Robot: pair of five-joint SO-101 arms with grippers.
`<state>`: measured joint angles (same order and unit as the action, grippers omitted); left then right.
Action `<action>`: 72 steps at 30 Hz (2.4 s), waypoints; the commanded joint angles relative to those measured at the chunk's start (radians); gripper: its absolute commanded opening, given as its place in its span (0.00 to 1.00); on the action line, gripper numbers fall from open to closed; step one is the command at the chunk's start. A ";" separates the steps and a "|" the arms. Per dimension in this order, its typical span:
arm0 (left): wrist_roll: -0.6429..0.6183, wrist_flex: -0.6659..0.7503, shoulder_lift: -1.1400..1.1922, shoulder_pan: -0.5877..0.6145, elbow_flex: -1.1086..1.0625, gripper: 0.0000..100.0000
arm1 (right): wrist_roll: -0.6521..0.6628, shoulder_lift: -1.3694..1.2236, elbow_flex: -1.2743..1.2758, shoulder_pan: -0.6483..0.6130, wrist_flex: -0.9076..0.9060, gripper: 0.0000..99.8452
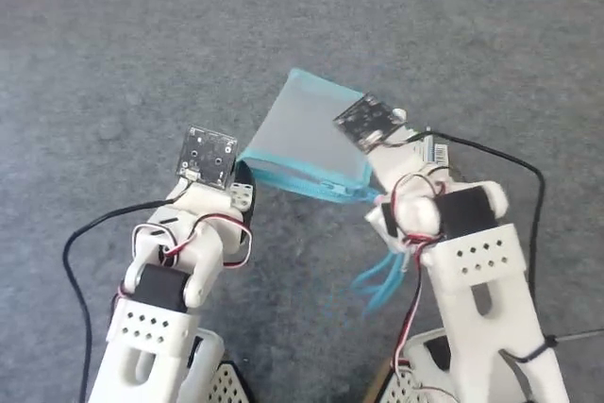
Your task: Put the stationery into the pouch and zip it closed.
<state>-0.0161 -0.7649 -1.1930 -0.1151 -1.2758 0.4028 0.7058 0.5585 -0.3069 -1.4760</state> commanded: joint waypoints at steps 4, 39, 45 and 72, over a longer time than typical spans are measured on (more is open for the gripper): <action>-0.017 -0.031 -0.015 0.026 -0.048 0.01 | -0.008 0.030 -0.012 0.070 0.025 0.01; -0.068 0.014 -0.014 -0.160 -0.022 0.01 | -0.083 0.213 0.212 -0.335 0.426 0.23; -0.066 0.014 -0.015 -0.158 -0.022 0.01 | -0.040 0.133 0.175 -0.338 0.430 0.23; -0.064 -0.005 -0.017 -0.158 -0.007 0.01 | 0.006 -0.145 0.170 -0.228 0.596 0.23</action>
<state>-0.0606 -0.7894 -1.1930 -0.2670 -1.3587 0.4227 0.5754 0.7902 -0.5493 -0.9083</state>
